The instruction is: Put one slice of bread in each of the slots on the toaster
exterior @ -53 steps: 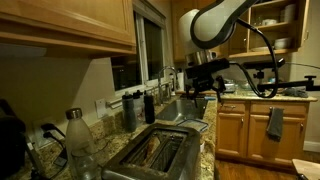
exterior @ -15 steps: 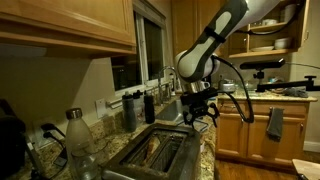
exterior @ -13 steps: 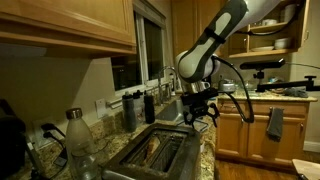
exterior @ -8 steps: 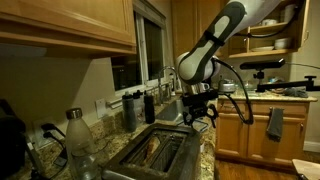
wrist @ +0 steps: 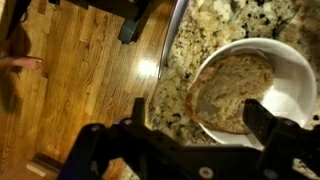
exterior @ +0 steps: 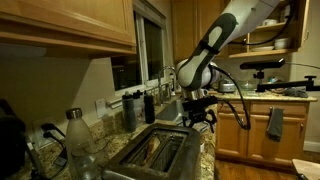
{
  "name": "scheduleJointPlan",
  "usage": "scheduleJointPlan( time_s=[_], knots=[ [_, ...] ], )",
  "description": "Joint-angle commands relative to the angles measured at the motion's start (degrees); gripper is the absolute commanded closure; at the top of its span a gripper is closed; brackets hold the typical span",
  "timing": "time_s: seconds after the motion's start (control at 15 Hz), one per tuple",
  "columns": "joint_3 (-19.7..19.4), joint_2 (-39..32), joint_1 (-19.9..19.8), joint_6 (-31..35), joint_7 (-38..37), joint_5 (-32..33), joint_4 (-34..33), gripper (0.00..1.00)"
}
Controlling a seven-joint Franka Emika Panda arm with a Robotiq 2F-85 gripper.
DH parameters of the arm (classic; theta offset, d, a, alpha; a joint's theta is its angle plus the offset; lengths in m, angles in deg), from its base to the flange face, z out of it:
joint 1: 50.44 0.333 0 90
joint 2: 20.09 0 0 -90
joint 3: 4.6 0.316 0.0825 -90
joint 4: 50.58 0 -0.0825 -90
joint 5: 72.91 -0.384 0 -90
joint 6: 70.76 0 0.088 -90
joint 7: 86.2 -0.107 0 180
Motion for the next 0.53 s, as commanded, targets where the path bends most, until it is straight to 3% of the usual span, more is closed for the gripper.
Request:
scheduleJointPlan(
  time_s=[0.0,0.33,0.4,0.47],
  knots=[
    [-0.3,-1.5,-0.8,2.1,3.5,-2.8,-0.3,0.00],
    [-0.6,-2.8,-1.2,2.5,5.6,-5.1,-0.7,0.00],
    [-0.6,-2.9,-1.2,2.5,5.9,-5.4,-0.7,0.05],
    [-0.7,-3.1,-1.1,2.5,6.1,-5.7,-0.8,0.26]
  ],
)
